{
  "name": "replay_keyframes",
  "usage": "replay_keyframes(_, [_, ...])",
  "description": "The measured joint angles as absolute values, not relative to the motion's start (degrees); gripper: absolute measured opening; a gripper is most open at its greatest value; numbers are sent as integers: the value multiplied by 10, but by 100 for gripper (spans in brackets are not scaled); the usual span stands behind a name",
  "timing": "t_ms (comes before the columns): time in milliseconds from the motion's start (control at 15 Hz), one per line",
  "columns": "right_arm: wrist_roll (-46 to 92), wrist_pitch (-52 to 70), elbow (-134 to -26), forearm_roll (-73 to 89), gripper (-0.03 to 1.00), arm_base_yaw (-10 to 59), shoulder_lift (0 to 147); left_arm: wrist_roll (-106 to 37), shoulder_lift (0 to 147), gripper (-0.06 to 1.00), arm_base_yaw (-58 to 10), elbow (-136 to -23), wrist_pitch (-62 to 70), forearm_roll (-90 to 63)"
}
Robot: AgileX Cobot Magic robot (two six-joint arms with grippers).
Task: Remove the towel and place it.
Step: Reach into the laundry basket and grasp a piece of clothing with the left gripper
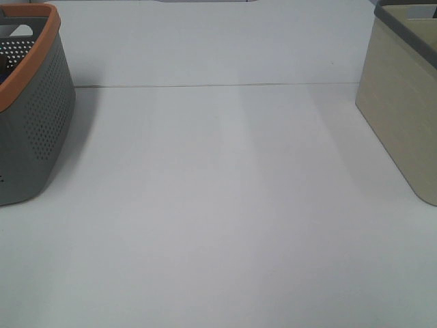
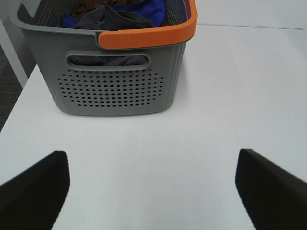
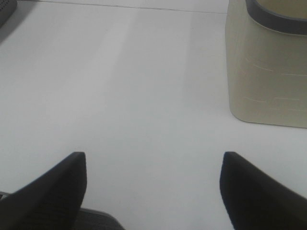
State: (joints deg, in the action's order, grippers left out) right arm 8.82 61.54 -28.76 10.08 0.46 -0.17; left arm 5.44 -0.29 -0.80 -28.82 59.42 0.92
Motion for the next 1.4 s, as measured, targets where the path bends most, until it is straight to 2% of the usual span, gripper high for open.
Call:
replay_keyframes(933, [83,615,-288,101,76,5,-2,57,3,88,-8,-303,593,15])
replay_keyframes(1400, [81,615,-288,101,76,5,-2,131,225,87,-8,-394,484,66])
